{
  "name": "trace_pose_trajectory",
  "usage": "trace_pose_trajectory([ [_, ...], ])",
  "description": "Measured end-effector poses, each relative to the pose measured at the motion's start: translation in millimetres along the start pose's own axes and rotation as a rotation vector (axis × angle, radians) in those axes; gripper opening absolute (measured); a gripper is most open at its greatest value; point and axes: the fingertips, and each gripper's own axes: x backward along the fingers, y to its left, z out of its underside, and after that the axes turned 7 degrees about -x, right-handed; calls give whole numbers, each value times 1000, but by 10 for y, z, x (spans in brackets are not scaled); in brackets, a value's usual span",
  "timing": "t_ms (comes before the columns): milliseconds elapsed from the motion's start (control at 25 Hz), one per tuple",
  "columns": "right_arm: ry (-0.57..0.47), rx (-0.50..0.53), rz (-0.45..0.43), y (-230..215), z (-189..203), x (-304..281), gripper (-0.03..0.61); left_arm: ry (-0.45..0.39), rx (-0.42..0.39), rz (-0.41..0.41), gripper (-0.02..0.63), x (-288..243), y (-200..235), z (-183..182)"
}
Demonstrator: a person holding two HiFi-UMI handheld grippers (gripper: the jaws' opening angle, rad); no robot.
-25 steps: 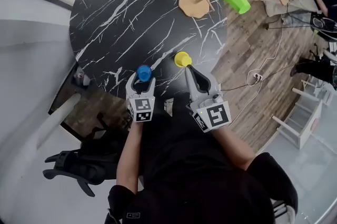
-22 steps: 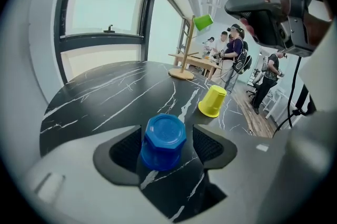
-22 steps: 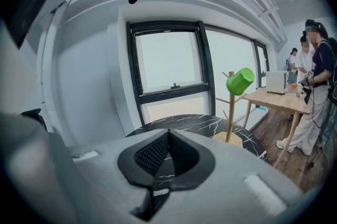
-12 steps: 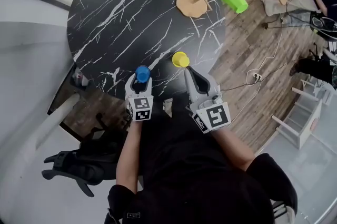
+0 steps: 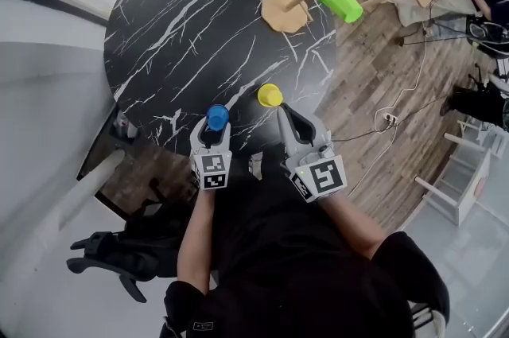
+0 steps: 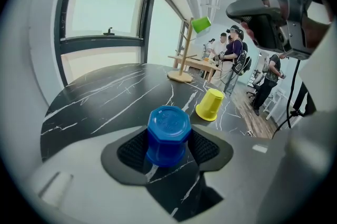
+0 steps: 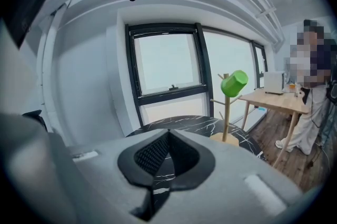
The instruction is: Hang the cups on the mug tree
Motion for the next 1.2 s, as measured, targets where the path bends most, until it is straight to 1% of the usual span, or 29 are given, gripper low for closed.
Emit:
trace_pose_trajectory([
  [160, -12, 1, 2, -28, -53, 42, -5, -19, 4, 1, 230, 55, 4, -160],
  [360, -33, 1, 4, -73, -128, 92, -5, -59, -22, 2, 230, 144, -19, -451],
  [720, -86, -1, 13, -201, -326, 186, -5, -156, 20, 41, 230, 401, -118, -1185],
  [1200, -151, 21, 43, -494, -674, 340, -5, -253, -33, 84, 229, 566, -306, -2089],
])
